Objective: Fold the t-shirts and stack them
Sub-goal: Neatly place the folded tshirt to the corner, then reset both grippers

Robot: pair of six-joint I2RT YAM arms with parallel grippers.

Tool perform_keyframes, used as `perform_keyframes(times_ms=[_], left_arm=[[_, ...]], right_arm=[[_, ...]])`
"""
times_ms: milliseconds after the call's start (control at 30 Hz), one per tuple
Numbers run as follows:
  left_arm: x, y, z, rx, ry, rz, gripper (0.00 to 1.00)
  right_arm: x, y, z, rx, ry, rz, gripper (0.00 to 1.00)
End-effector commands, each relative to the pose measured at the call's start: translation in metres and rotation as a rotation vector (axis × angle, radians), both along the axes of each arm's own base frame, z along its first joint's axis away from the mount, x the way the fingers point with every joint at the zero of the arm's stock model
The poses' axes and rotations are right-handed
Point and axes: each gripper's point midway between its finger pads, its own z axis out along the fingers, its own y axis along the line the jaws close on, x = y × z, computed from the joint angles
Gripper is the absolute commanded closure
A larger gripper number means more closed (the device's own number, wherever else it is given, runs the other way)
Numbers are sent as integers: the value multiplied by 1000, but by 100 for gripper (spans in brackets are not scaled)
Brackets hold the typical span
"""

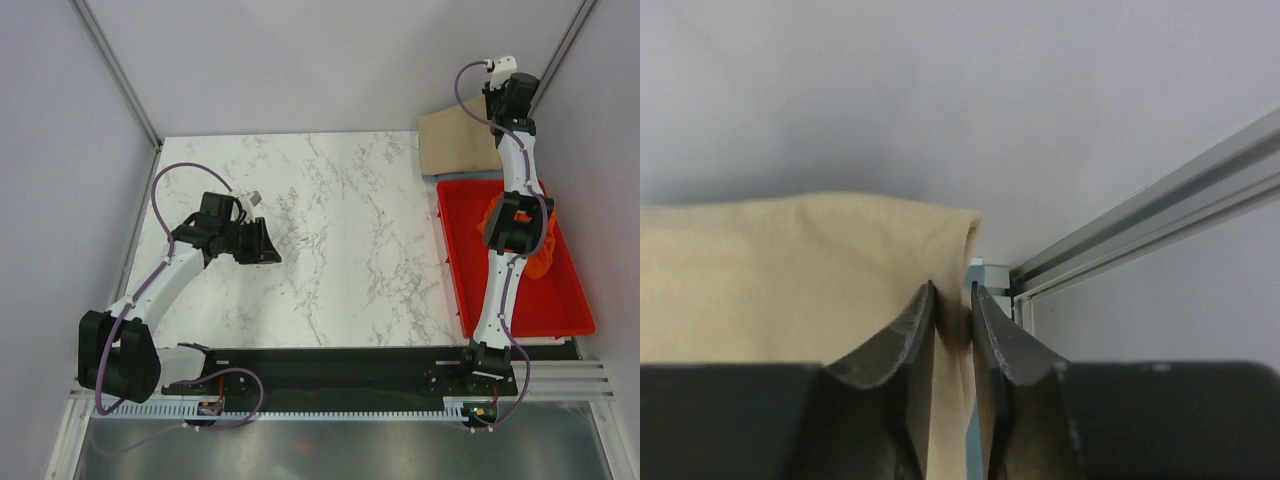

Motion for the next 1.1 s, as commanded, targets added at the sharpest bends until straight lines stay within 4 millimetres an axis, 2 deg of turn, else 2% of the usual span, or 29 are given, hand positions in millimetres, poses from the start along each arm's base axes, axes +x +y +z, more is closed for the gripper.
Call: perform_keyframes(times_ms=[0,33,67,100,133,167,233,267,333,367,433,467,533,567,633,733,800,833,867,900,933,1000,1033,1067], left_arm=[[8,0,8,4,-79,-33,60],[8,0,8,3,-78,-34,60],[7,0,10,0,-82,-34,60],[7,0,12,-4,-91,-35,60],[7,-1,14,-7,-98,-37,60],[7,0,16,-7,-105,-35,60],[6,1,20,-6,-122,-31,59],[7,1,22,-6,-130,-30,59],[6,0,30,-15,-153,-33,59],[5,0,31,-17,-157,-34,59],[5,0,39,-23,-184,-35,58],[5,1,41,-25,-192,-31,58],[5,1,46,-29,-210,-31,58],[4,0,46,-34,-209,-30,58],[1,-3,49,-53,-212,-44,58],[1,-6,59,-78,-247,-62,58],[-1,-8,63,-91,-267,-69,57],[-2,-8,66,-99,-274,-69,58],[-3,-9,70,-108,-298,-72,57],[-4,-10,73,-120,-306,-78,57],[-5,-11,75,-129,-315,-82,57],[-6,-13,81,-144,-339,-91,57],[-6,-13,82,-147,-344,-92,57],[-8,-14,84,-152,-354,-96,57]], right_arm=[[2,-21,65,-23,-195,-98,69],[-1,-23,66,-19,-194,-119,66],[-5,-26,59,-11,-173,-139,62],[-12,-31,70,-14,-186,-181,51],[-16,-34,73,-9,-186,-202,44],[-22,-35,78,4,-189,-229,31],[-30,-40,84,34,-189,-279,30],[-39,-36,99,57,-191,-279,30],[-48,-28,114,137,-213,-292,30],[-62,-25,127,163,-219,-300,27],[-75,-15,138,233,-231,-302,23],[-90,-10,143,256,-223,-306,19],[-103,-1,142,305,-201,-292,17],[-117,6,136,340,-163,-295,18],[-132,16,130,404,-120,-301,20],[-177,40,116,511,-7,-291,25],[-195,51,111,551,40,-284,27],[-204,52,99,557,77,-296,27],[-215,52,104,558,69,-311,29],[-220,53,101,558,77,-317,32],[-230,56,89,563,109,-322,42],[-238,79,77,657,164,-257,50],[-254,92,62,697,211,-230,53],[-260,104,55,768,220,-217,53]])
